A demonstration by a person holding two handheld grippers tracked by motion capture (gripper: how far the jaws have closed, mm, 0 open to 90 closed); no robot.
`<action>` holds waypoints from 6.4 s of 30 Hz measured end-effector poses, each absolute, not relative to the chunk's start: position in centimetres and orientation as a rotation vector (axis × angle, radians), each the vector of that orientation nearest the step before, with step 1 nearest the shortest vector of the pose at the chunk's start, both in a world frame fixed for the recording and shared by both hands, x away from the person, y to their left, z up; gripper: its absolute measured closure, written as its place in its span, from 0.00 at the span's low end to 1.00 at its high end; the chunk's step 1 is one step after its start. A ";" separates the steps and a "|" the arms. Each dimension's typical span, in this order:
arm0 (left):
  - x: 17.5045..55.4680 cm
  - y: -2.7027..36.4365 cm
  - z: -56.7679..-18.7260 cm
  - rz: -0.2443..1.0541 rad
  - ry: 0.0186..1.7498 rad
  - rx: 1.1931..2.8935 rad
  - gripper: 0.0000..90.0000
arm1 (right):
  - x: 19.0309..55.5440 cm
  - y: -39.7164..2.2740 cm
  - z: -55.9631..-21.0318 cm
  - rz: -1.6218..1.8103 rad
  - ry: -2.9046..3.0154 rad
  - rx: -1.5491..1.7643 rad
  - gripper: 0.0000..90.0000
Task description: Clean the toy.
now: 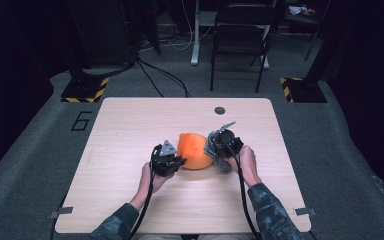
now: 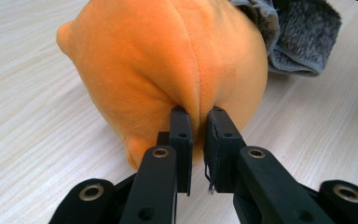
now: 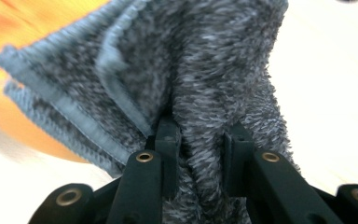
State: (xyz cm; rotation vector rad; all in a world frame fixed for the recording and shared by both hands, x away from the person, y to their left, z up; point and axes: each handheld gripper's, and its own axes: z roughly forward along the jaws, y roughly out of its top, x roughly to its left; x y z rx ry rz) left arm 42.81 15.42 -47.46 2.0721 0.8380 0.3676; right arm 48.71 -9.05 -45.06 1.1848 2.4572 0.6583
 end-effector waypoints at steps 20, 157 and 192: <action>42.8 15.5 -47.5 0.362 0.841 2.056 0.91 | 49.2 -10.5 -44.7 0.687 2.426 1.262 0.81; 43.1 16.6 -46.3 0.573 0.914 2.034 0.61 | 47.9 -6.4 -43.7 0.798 2.456 1.070 0.82; 41.1 12.9 -47.6 0.680 0.504 2.168 0.92 | 46.6 -5.2 -39.4 0.860 2.428 0.946 0.81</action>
